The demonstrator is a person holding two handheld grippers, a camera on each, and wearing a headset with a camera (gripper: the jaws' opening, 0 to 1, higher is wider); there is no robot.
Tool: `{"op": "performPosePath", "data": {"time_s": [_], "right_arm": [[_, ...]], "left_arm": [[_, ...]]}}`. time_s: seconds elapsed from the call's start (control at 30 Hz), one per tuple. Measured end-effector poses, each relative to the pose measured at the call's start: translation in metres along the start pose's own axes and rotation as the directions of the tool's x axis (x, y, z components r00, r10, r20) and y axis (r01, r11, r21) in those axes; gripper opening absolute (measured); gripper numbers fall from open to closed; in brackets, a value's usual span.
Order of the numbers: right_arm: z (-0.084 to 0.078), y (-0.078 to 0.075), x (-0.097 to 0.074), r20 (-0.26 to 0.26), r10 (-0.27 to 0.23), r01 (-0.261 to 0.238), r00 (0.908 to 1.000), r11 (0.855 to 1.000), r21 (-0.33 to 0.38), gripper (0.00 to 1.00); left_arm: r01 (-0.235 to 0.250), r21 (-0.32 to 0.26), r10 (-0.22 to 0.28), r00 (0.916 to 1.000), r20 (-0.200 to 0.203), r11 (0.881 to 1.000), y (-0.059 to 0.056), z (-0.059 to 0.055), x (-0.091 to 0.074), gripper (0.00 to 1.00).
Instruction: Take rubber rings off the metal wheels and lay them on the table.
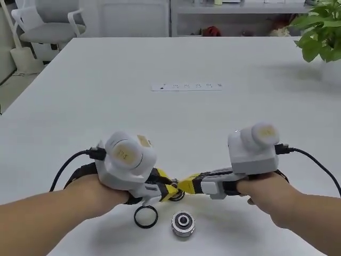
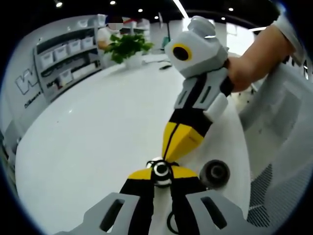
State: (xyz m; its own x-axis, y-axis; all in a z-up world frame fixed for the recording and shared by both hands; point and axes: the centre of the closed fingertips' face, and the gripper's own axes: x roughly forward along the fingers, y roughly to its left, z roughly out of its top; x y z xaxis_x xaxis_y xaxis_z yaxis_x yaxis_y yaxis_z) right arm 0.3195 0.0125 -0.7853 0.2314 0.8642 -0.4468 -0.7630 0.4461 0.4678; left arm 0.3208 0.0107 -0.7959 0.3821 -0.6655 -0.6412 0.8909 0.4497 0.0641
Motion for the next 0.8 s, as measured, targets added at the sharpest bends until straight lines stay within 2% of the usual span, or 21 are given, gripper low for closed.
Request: {"op": "performPosePath", "data": {"time_s": [0.3,0.63,0.8], "right_arm": [[-0.0001,0.0091,0.0005,0.002,0.035,-0.035,0.9994,0.999,-0.001,0.00],[0.0015,0.0020,-0.0036,0.015,0.011,-0.011,0.9998,1.000,0.021,0.00],[0.0017,0.0003,-0.0041,0.016,0.006,-0.006,0.9998,1.000,0.025,0.00]], "left_arm": [[-0.005,-0.004,0.005,1.0000,0.002,1.000,-0.0002,-0.0001,-0.0004,0.12],[-0.015,-0.005,0.015,0.9999,0.006,1.000,0.0005,0.0002,-0.0005,0.13],[-0.002,-0.006,0.002,0.9999,0.013,1.000,-0.0005,0.0000,-0.0010,0.14]]}}
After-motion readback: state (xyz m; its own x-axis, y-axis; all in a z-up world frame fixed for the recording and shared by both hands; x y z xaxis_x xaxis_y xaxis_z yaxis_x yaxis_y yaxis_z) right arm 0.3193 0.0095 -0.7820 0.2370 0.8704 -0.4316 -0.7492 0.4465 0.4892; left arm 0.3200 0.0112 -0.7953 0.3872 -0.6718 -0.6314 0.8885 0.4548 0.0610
